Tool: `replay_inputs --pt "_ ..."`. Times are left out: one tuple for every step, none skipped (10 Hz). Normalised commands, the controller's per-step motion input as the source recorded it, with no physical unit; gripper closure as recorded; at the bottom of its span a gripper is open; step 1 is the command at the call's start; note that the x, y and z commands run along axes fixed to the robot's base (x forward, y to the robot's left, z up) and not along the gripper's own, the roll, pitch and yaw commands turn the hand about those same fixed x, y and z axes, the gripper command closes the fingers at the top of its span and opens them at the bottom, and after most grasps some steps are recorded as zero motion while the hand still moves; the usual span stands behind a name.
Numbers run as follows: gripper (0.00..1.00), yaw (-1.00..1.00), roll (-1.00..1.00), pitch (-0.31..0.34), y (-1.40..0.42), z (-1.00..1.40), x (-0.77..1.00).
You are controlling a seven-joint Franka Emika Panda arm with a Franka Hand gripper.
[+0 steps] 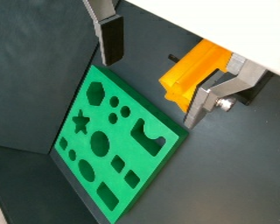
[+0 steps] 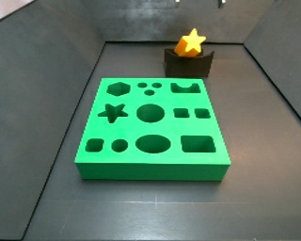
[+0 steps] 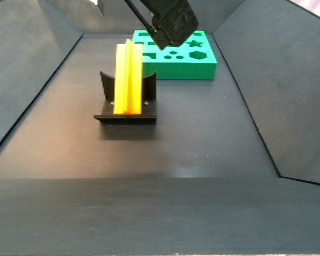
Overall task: Pick up the star object. Move up. Place the star object on the fixture. Regrasp the star object. Move to above the board. Insert the star object.
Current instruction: Regrasp the star object.
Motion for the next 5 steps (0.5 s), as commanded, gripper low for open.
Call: replay_inputs --pt "0.00 0.03 1.00 0.061 -0.66 0.76 0.15" --pt "0.00 0.02 1.00 0.057 -0.47 0.59 0.06" --pt "0.00 0.02 1.00 0.053 -0.26 0.39 0.01" --pt "0.00 0.02 1.00 0.052 -0.12 0.18 -0.01" --pt "0.00 0.02 1.00 0.050 -0.08 0.03 0.01"
